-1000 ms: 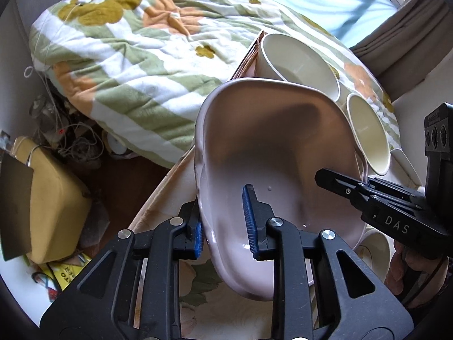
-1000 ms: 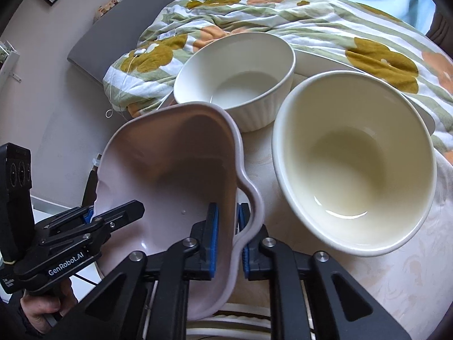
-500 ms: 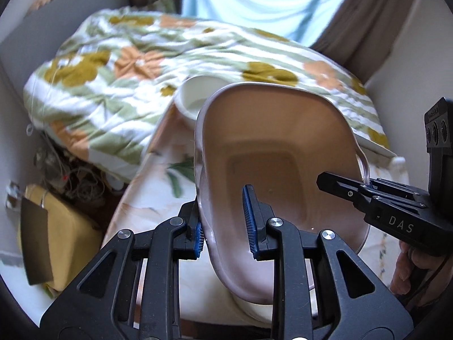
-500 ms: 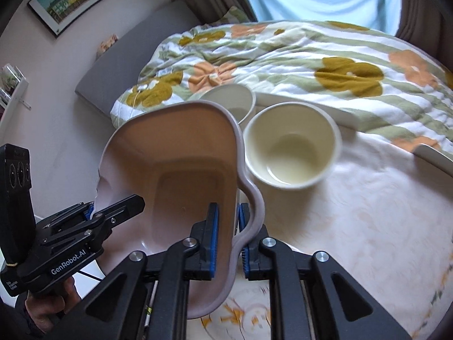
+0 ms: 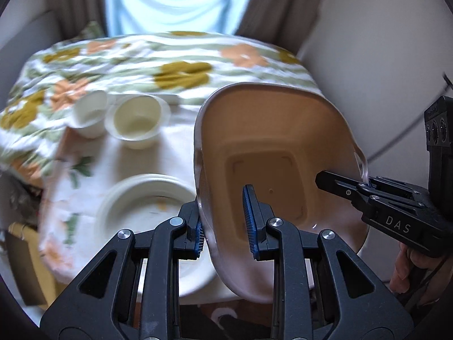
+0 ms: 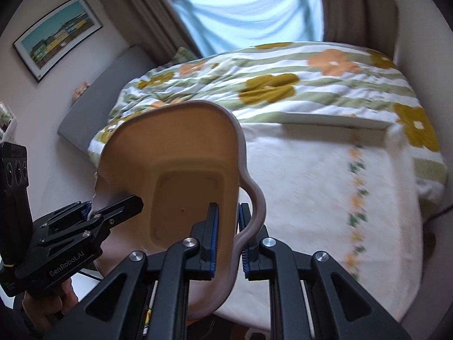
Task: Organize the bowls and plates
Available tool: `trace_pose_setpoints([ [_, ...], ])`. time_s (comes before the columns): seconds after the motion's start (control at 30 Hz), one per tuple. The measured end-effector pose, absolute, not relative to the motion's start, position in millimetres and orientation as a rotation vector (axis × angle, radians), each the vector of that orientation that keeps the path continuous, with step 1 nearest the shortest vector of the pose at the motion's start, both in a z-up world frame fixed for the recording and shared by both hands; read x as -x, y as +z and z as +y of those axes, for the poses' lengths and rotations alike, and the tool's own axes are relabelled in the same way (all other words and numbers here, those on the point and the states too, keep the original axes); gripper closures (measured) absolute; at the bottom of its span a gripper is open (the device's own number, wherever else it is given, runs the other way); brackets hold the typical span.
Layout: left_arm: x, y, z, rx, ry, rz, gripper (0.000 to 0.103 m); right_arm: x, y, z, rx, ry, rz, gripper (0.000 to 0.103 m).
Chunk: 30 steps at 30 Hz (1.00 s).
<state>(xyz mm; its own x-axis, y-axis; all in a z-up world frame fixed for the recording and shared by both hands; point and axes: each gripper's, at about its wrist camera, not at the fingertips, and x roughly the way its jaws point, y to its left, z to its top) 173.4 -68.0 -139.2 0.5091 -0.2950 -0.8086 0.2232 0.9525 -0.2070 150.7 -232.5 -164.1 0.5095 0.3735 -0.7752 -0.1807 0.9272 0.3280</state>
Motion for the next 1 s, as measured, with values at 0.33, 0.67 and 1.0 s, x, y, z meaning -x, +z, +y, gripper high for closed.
trace_pose_setpoints([
  [0.33,-185.8,-227.6,-167.7,0.056,-0.466,1.150,0.082,-139.7,-236.9,-332.7,-0.283,0.149,1.091,0.090],
  [0.67,-195.3,-283.7,-189.1,0.044,-0.460,1.217,0.082,-148.7,-295.0,-369.0,-0.354,0.135,1.145,0.090],
  [1.0,-198.0,-285.9,-191.3,0.039,-0.446,1.214,0.082,-150.4,-299.5,-369.3,-0.354,0.136,1.144,0.090],
])
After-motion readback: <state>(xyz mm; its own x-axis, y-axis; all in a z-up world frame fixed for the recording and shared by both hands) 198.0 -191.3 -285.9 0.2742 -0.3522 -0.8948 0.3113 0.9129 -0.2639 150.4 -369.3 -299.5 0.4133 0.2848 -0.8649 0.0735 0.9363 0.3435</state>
